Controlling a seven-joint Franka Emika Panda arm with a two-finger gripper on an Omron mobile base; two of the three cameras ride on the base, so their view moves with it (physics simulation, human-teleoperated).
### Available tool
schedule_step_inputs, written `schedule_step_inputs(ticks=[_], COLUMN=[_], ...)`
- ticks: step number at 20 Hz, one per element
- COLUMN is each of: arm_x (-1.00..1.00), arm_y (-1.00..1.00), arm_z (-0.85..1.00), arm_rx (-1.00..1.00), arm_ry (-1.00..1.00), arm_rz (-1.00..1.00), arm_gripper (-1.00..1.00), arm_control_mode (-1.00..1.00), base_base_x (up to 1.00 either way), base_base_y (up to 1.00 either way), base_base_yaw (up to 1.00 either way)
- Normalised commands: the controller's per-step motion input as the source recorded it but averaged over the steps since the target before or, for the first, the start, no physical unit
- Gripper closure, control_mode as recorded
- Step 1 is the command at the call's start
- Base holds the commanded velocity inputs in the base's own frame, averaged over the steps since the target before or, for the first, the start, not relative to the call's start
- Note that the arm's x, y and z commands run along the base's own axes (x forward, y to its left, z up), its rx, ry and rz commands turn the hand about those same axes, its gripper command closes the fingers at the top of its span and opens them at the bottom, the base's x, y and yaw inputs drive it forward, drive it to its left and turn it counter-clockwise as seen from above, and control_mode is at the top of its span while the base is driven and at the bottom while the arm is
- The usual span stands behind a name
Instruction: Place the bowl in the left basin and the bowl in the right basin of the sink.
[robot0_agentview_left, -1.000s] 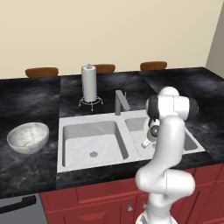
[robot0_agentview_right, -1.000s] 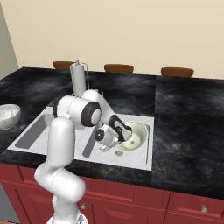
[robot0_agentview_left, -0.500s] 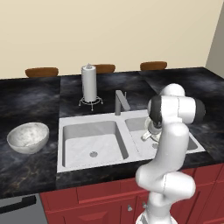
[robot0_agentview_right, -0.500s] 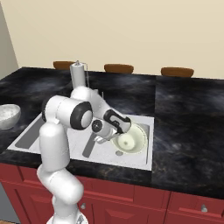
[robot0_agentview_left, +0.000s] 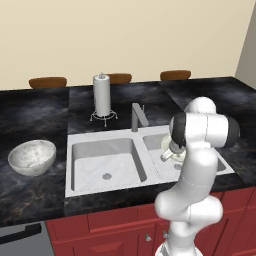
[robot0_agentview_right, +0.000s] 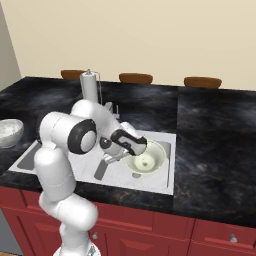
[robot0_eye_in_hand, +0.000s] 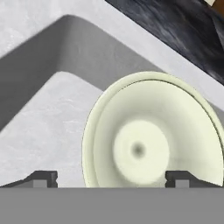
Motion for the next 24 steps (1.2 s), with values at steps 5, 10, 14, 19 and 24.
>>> schedule_step_inputs(ticks=[5, 10, 14, 19, 24], arm_x=[-0.47, -0.43, -0.08, 0.01, 0.34], arm_y=[0.04, 0.06, 0.19, 0.3, 0.13], arm_z=[0.48, 0.55, 0.49, 0.79, 0.97], arm_rx=[0.01, 0.03, 0.04, 0.02, 0.09], arm_ry=[-0.03, -0.05, 0.0, 0.0, 0.0], arm_rz=[0.02, 0.03, 0.01, 0.0, 0.0], arm_gripper=[-1.0, -1.0, -1.0, -1.0, -1.0], arm_control_mode=[-1.0, -1.0, -1.0, -1.0, -1.0], base_base_x=[0.0, 0.0, 0.0, 0.0, 0.0], base_base_y=[0.0, 0.0, 0.0, 0.0, 0.0], base_base_yaw=[0.0, 0.0, 0.0, 0.0, 0.0])
